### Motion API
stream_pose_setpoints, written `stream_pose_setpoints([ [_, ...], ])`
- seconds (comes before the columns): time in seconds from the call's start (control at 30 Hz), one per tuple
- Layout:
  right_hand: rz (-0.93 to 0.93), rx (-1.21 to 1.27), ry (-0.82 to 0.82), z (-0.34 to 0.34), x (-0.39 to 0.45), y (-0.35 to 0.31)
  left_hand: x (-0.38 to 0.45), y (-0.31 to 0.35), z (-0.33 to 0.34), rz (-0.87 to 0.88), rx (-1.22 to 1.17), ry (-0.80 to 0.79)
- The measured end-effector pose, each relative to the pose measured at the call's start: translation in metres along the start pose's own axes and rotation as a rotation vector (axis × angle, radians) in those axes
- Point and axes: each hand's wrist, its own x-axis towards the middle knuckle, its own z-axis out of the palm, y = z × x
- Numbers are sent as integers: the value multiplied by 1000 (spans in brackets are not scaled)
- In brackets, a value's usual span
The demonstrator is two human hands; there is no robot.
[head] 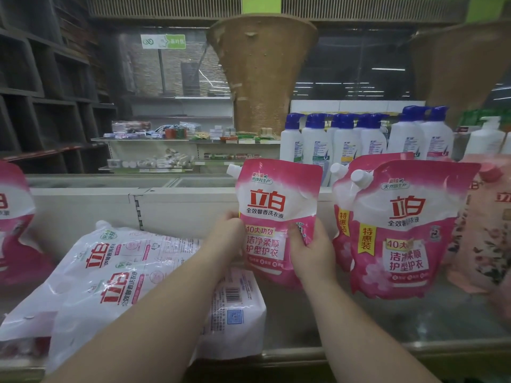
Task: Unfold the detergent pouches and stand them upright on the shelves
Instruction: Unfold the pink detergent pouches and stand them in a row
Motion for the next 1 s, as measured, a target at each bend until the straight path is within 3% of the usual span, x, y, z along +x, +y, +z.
stream_pose_setpoints([
  [0.43, 62, -75, 164, 7, 10, -2, -11, -21, 1, 130, -62, -46],
  [0.77, 71, -126, 116, 3, 21, -1, -9, -28, 1, 187, -87, -81],
  [1.0, 48, -92, 96, 3, 25, -4, 0, -33, 1, 223, 31, 39],
])
